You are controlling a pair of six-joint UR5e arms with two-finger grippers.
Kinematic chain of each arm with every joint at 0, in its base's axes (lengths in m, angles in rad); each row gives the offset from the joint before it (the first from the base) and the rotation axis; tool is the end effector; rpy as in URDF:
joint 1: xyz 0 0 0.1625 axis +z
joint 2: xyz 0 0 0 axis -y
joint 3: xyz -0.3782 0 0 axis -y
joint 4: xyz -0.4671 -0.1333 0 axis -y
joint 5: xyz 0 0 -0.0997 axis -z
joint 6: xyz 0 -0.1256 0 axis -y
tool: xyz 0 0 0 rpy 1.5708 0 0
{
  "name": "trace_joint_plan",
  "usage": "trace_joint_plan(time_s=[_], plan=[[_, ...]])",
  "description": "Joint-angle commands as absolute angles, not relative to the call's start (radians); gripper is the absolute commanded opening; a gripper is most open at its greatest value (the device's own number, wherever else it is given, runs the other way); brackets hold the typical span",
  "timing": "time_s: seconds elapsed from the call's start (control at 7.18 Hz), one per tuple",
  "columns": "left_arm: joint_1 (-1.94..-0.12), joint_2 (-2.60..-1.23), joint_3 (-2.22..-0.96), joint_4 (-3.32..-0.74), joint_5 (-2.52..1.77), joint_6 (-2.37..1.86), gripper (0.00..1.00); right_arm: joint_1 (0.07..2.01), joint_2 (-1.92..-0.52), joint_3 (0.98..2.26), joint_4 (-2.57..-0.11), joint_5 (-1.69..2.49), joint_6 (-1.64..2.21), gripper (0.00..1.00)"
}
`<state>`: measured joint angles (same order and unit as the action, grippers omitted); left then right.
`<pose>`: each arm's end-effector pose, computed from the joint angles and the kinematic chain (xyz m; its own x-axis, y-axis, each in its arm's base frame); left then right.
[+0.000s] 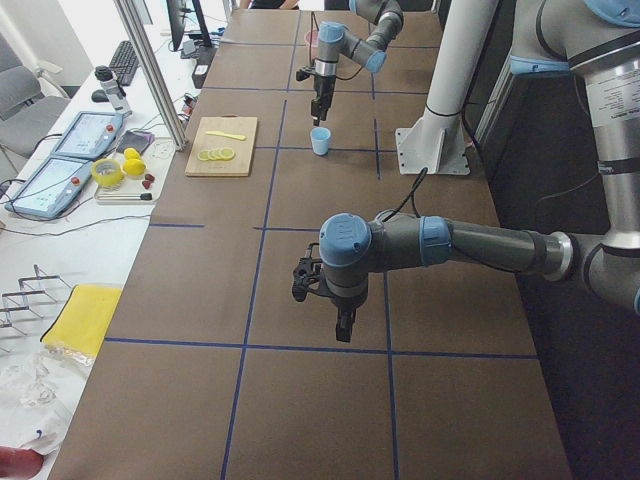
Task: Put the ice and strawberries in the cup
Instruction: 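Move the ice cube over the blue cup and open the right gripper, then withdraw the right gripper back to the pink bowl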
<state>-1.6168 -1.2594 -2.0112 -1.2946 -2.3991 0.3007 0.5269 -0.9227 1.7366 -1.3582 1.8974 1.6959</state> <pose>-0.0607 -0.4312 0.5610 0.6538 0.1599 -0.7396 -0.1551 0.9850 0.0758 -0.5604 -0.4336 0.1008 0.4143 0.3777 0.8281 -0.2930 0.9167 -0.2716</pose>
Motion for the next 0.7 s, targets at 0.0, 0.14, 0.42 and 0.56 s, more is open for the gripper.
trace_joint_plan(time_s=[0.0, 0.14, 0.42, 0.56], plan=[[-1.617, -1.259, -2.011, -1.295, -2.399, 0.301, 1.00, 0.618, -1.164, 1.932, -1.359, 1.994, 1.587, 0.69], [-1.617, -1.259, -2.010, -1.295, -2.399, 0.301, 1.00, 0.690, -1.301, 2.007, -1.361, 2.050, 1.468, 0.69], [-1.617, -1.259, -2.010, -1.292, -2.399, 0.299, 1.00, 0.863, -1.556, 2.089, -1.353, 2.159, 1.116, 0.72], [-1.617, -1.259, -2.006, -1.292, -2.399, 0.299, 1.00, 0.943, -1.628, 2.089, -1.353, 2.199, 0.950, 0.73]])
